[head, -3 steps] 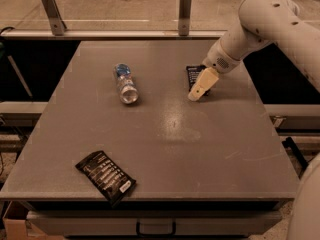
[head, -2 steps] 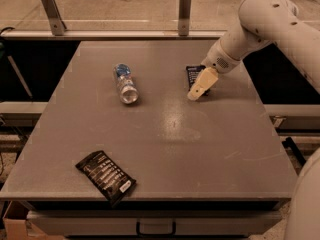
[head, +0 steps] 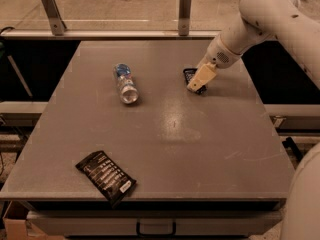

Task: Pick rxbar blueberry

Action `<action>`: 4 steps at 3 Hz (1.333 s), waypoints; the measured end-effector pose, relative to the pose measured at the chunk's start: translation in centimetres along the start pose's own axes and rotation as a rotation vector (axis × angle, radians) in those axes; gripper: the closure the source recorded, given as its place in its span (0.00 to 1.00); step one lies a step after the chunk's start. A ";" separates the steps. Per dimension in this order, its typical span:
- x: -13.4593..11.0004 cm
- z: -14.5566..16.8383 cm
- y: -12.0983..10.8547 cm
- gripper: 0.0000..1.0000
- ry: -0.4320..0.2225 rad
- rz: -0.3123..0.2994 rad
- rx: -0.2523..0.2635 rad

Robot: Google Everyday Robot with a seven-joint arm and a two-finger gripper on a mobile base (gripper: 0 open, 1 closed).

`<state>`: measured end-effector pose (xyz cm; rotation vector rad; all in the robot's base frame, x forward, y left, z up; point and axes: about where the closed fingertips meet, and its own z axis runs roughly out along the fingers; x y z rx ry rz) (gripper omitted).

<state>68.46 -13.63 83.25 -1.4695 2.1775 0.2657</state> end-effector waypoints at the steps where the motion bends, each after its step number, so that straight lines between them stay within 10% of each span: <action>1: -0.1 -0.1 0.0 1.00 0.000 0.000 0.000; 2: -1.8 -3.2 1.2 1.00 -0.103 -0.037 -0.023; 4: -6.5 -15.2 5.2 1.00 -0.541 -0.143 -0.174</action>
Offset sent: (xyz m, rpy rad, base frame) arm -0.0745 0.0139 0.1611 0.3920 -0.1755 0.2341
